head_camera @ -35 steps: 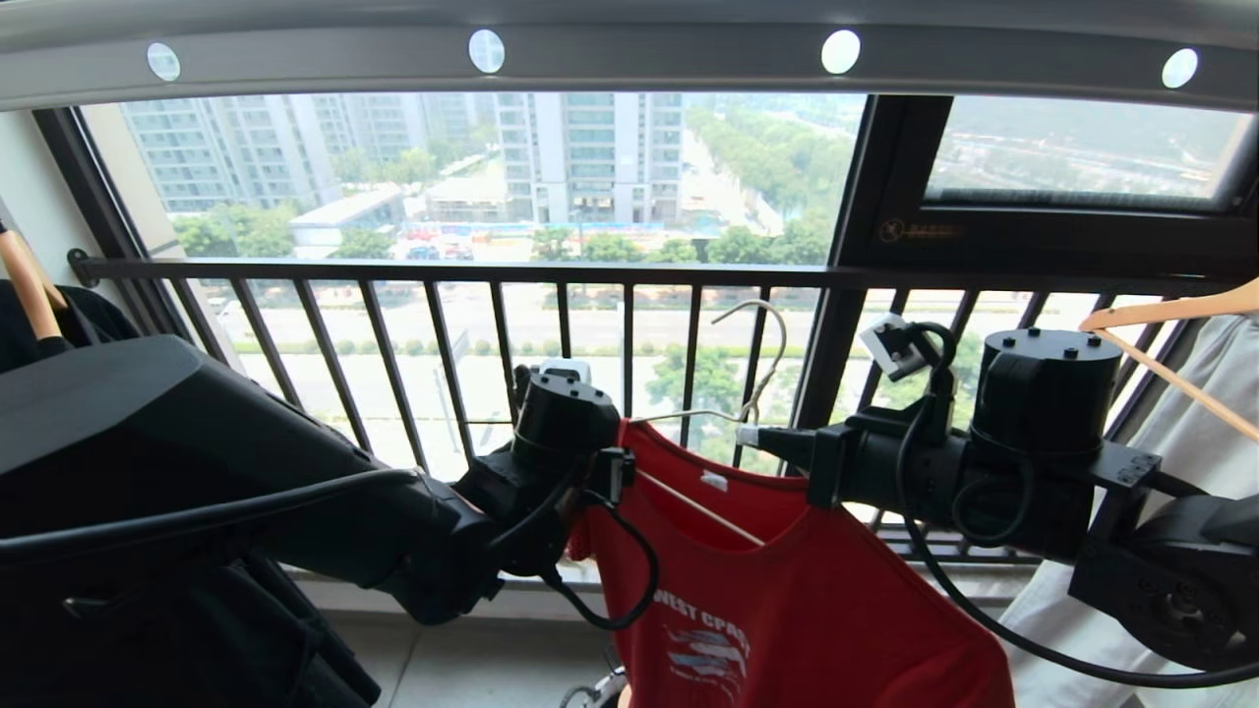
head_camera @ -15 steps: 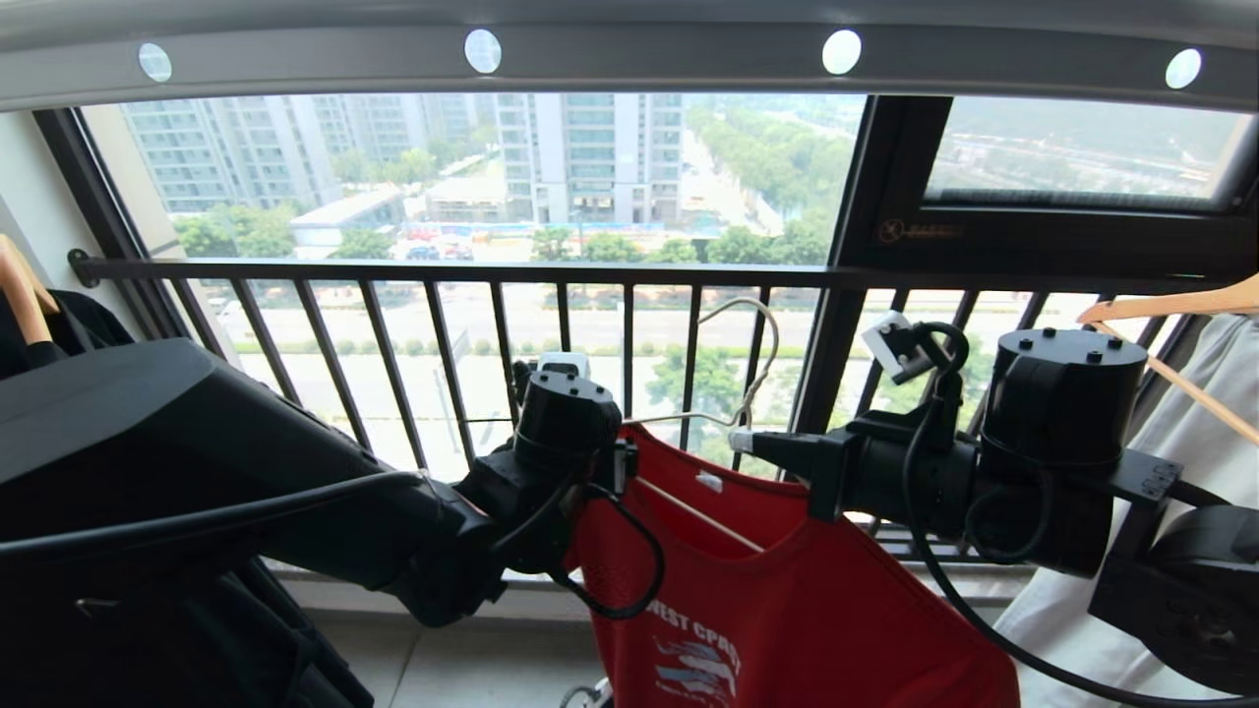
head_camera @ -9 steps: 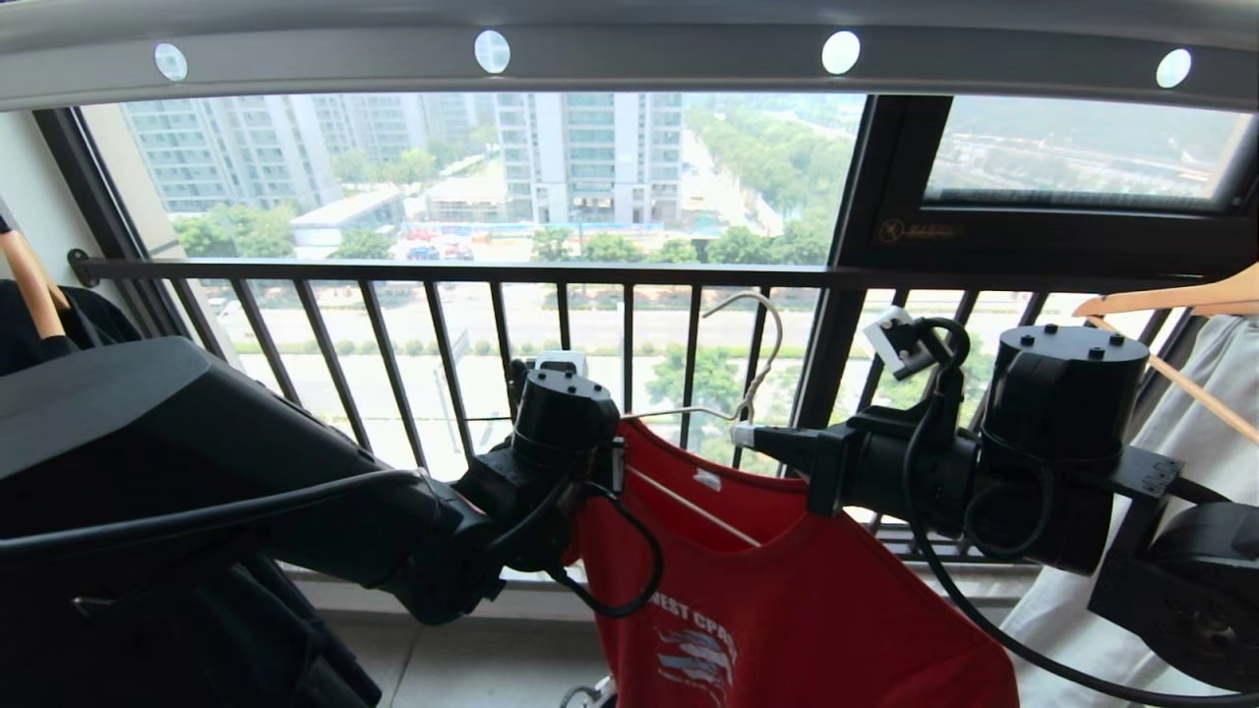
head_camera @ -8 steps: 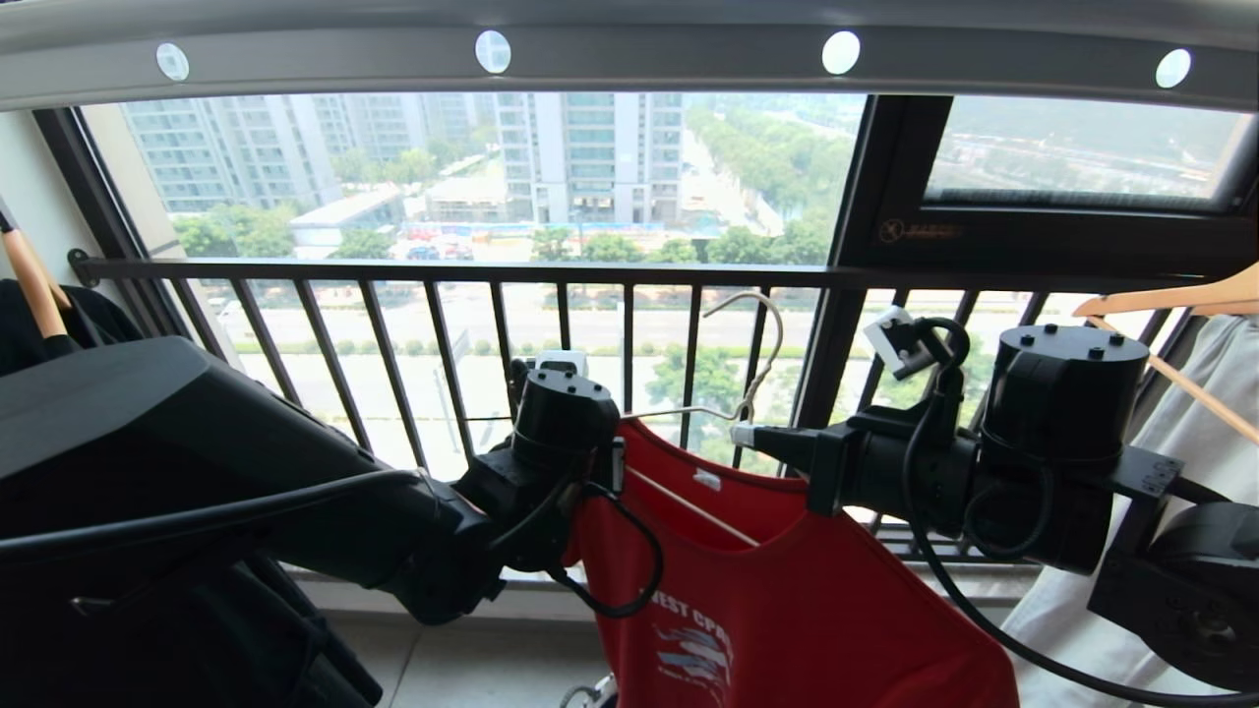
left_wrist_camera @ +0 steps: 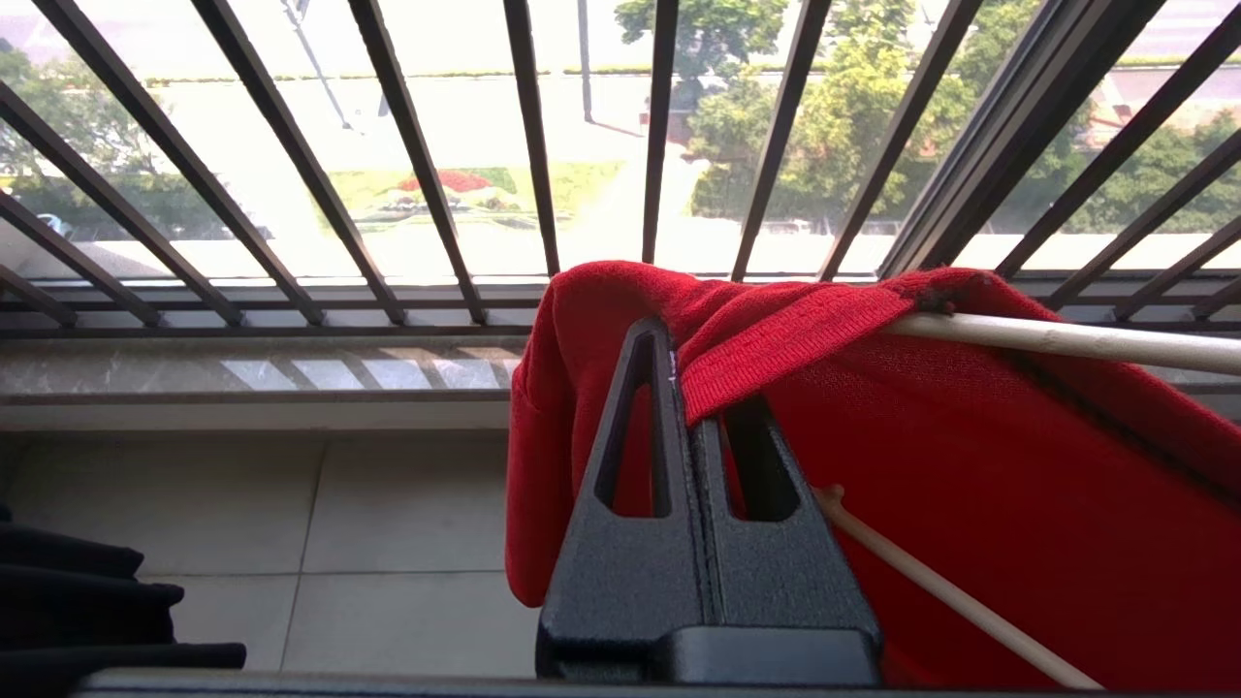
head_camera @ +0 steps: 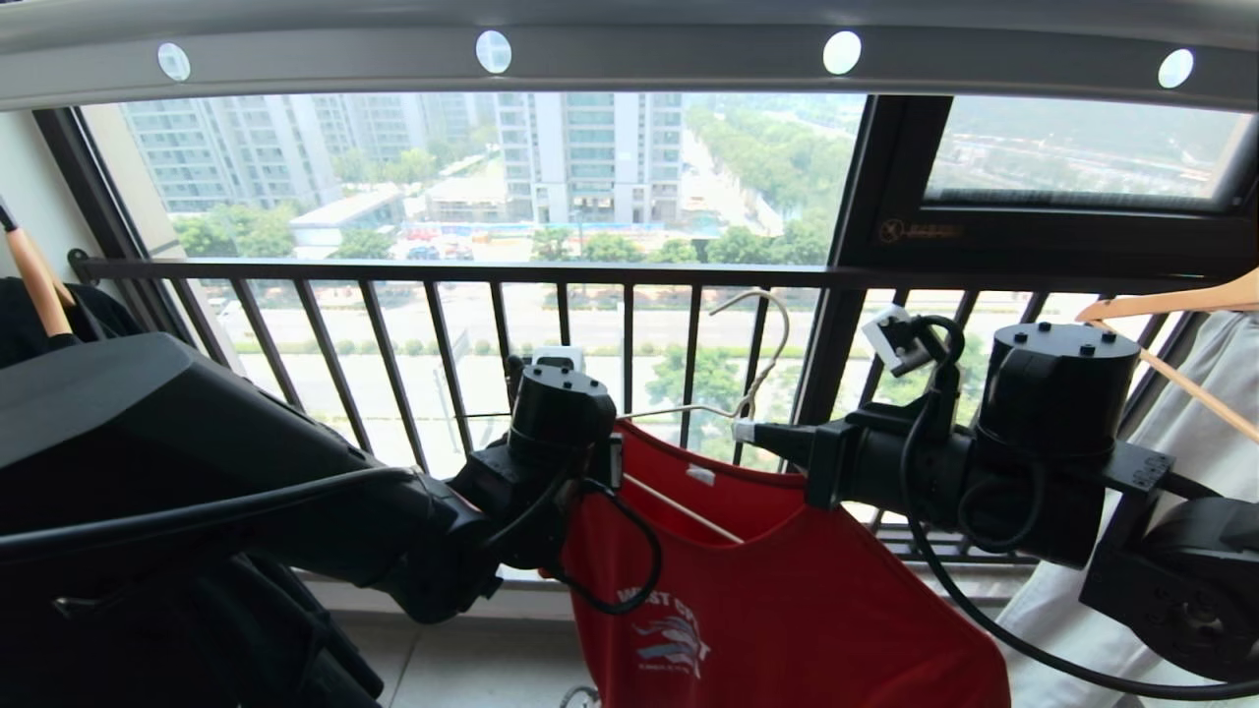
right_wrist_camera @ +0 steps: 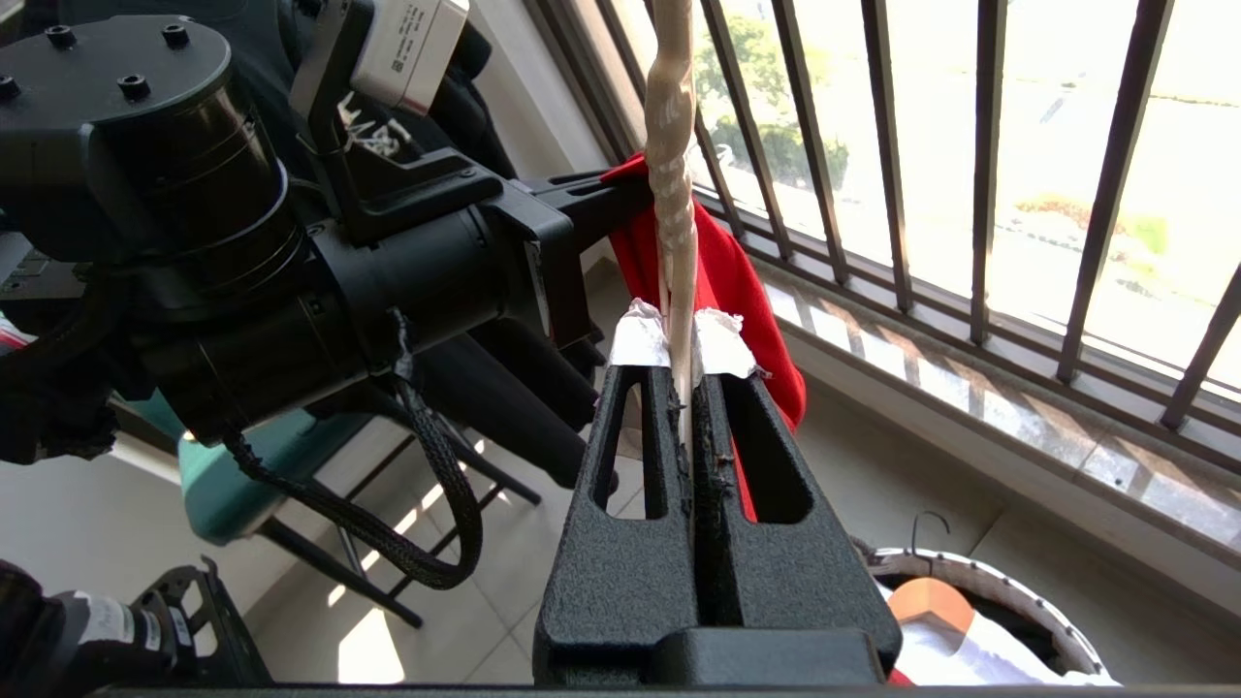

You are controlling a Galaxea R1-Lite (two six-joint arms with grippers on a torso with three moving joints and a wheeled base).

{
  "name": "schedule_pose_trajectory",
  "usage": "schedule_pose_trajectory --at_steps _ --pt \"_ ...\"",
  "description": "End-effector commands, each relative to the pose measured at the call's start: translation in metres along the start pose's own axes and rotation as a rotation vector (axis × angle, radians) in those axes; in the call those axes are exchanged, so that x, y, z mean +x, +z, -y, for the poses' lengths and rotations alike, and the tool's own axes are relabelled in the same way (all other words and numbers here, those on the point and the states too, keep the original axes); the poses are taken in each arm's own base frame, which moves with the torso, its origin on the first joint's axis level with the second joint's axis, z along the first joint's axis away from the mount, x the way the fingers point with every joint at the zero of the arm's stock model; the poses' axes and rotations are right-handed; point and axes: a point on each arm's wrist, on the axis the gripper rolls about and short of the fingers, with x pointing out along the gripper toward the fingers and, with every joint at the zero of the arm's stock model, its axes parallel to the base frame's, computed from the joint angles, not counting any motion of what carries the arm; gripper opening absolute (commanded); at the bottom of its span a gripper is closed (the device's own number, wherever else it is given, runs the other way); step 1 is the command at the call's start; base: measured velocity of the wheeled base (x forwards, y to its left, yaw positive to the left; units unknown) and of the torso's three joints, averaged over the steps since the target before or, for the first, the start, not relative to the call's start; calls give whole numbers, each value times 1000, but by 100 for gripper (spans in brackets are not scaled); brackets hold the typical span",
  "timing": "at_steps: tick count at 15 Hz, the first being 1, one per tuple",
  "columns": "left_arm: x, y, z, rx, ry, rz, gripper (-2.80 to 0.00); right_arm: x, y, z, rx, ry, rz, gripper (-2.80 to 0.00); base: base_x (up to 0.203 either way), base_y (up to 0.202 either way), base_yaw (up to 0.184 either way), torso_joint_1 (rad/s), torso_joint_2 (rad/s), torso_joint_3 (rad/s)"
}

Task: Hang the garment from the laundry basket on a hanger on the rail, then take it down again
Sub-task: Take the clothes off the clothes rack

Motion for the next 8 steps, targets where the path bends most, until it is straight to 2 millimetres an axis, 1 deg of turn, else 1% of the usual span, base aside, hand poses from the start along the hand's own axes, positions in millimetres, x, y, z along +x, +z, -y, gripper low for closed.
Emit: schedule_pose_trajectory --at_steps 1,4,6,8 --pt "-1 3 -1 -8 3 10 -280 5 -3 8 9 -14 -10 -280 0 0 0 0 0 0" --pt "3 3 -6 -10 20 9 -280 9 -7 13 13 -29 -25 -280 0 0 0 0 0 0" --pt "16 -1 -18 3 62 -6 -280 17 -14 20 12 -85 -34 -280 0 0 0 0 0 0" --pt "24 2 -26 -3 94 0 -280 21 -18 23 2 -106 -44 -280 0 0 0 0 0 0"
